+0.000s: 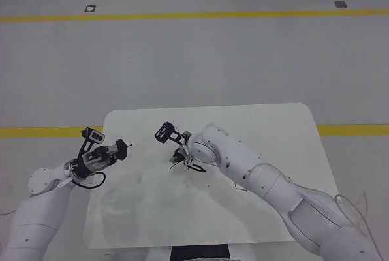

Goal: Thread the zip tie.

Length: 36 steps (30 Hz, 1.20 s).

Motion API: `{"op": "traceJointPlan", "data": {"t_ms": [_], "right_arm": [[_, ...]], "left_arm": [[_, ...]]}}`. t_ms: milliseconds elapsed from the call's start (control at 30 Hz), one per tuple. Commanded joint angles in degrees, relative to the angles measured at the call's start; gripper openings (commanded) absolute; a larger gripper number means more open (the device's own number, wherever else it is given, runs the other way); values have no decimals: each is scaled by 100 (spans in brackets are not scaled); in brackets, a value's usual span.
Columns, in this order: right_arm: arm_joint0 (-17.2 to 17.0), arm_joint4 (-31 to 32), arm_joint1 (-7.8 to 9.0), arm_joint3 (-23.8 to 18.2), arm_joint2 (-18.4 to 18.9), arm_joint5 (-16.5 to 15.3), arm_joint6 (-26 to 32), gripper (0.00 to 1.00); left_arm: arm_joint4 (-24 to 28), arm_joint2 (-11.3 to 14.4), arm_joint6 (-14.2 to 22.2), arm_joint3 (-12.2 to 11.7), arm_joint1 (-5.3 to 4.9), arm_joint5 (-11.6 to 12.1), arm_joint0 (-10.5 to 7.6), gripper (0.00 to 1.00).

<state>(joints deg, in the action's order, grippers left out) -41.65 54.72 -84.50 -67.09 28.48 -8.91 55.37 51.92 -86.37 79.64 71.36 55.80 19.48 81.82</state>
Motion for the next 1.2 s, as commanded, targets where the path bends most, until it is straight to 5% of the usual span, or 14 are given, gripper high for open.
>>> {"op": "traceJointPlan", "data": {"t_ms": [0,367,500,567,1167], "right_arm": [[11,158,3,29,-7,-117,-61,100],[82,979,-55,238,-190,-748,-185,100],[55,1162,-118,361,-243,-648,-284,54],[29,1205,-146,411,-254,-614,-336,47],[38,1408,-416,809,-435,-1057,-51,46]], "left_arm": [[0,0,0,0,0,0,0,0],[0,0,0,0,0,0,0,0],[0,0,0,0,0,0,0,0],[0,0,0,0,0,0,0,0],[0,0,0,0,0,0,0,0]]}}
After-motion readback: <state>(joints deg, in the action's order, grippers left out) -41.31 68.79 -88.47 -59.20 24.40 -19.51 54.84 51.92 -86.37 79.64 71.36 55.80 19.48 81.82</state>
